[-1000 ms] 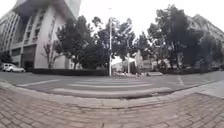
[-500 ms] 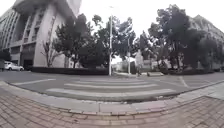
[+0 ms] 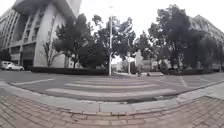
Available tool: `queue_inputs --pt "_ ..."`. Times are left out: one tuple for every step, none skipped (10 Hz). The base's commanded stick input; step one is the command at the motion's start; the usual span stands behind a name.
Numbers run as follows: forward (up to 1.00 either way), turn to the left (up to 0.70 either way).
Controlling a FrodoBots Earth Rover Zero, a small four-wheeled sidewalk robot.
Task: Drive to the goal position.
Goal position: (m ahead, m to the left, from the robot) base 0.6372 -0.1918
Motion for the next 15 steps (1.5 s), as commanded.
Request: queue_inputs --pt "0.45 0.0" --pt "0.45 0.0" --pt "0.45 0.0" --pt "0.45 0.04" --pt "0.45 0.27" --pt "0.45 0.27" --pt "0.45 0.27" --pt "0.45 0.27" --pt "0.45 0.27" --pt "0.45 0.27" --pt "0.45 0.27" --pt "0.45 0.27" --pt "0.45 0.27" --pt "0.45 0.27" --pt "0.45 0.27"
